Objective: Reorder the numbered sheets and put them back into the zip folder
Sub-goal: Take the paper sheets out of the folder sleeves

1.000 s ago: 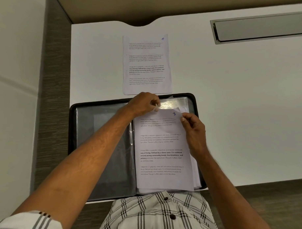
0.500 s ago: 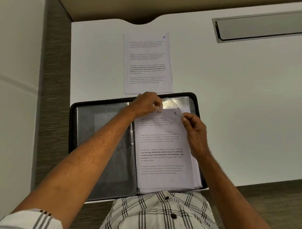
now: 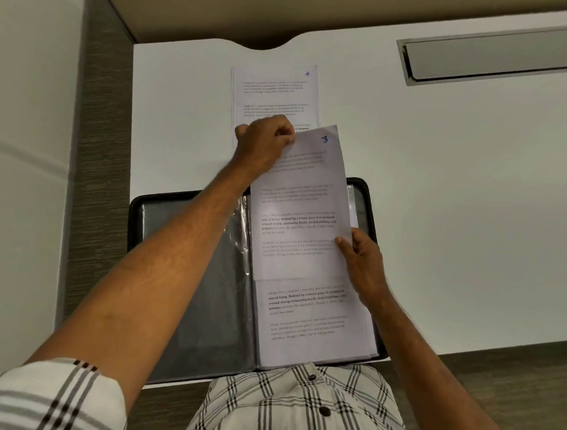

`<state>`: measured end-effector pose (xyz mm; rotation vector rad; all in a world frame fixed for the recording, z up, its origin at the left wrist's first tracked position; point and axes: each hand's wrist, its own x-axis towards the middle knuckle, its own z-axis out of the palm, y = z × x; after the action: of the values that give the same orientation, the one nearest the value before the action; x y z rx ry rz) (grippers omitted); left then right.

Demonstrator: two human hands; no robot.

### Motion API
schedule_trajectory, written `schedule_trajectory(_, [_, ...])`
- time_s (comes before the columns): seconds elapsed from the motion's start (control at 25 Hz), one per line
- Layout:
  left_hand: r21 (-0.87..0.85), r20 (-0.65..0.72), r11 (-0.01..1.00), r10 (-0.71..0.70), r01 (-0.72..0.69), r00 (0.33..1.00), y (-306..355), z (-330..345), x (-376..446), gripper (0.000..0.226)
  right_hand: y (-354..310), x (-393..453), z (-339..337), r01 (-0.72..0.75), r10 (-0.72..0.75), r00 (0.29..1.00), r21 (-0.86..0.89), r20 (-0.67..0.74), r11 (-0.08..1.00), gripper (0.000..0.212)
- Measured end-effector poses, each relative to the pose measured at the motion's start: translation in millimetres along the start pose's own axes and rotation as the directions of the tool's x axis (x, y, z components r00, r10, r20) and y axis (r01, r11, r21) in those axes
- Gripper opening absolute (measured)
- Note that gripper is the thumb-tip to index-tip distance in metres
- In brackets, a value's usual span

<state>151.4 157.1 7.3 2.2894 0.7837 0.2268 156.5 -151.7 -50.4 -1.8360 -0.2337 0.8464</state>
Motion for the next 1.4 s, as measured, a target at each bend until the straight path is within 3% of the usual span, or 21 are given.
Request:
schedule_trajectory(0.16, [-0.119,-0.026,0.990,-0.081,0.077,0.996,-8,-10,12,0.005,-1,1,0,-0.034,0.034,0.999,0.006,-0.013,0.999,0.011])
schedule_trajectory(0.32, [-0.348,0.007,0.912,-0.228,0.216,0.974,-44,-7,-6,0.032,-2,2,2,-0.068,0.070,0.997,0.073,-0.033,0.995,0.015])
schedule_trajectory(0.48, [-0.571,0.077,0.720,-0.432,0.395,0.899,-61,-7,-35,0.058,-3,2,1,-0.067,0.070,0.997,0.104,-0.021,0.992,0.017])
schedule_trajectory(0.6, [-0.684,0.231,0.547,-0.465,0.483,0.855,-74,-2,-53,0.048,-4,1,1,-0.069,0.071,0.997,0.128,-0.011,0.989,0.018])
schedule_trajectory(0.72, [-0.620,0.259,0.609,-0.436,0.495,0.862,-77,1,-63,0.028,-3,1,1,-0.080,0.082,0.997,0.146,-0.012,0.986,0.019])
schedule_trajectory(0.84, [-0.509,0.165,0.739,-0.418,0.440,0.893,-72,1,-57,0.022,-4,2,1,-0.089,0.090,0.996,0.165,0.000,0.982,0.021])
schedule_trajectory(1.16, [-0.499,-0.077,0.795,-0.438,0.346,0.896,-64,-14,13,0.015,0,3,1,-0.093,0.092,0.996,0.199,0.013,0.976,0.017])
schedule_trajectory(1.28, [-0.490,-0.123,0.800,-0.456,0.345,0.882,-73,-19,46,0.009,-2,3,1,-0.105,0.104,0.994,0.208,0.014,0.972,0.018])
schedule_trajectory(1.4, [-0.404,-0.161,0.836,-0.463,0.370,0.872,-83,-22,77,0.016,-4,7,0,-0.136,0.137,0.991,0.197,0.010,0.971,0.017])
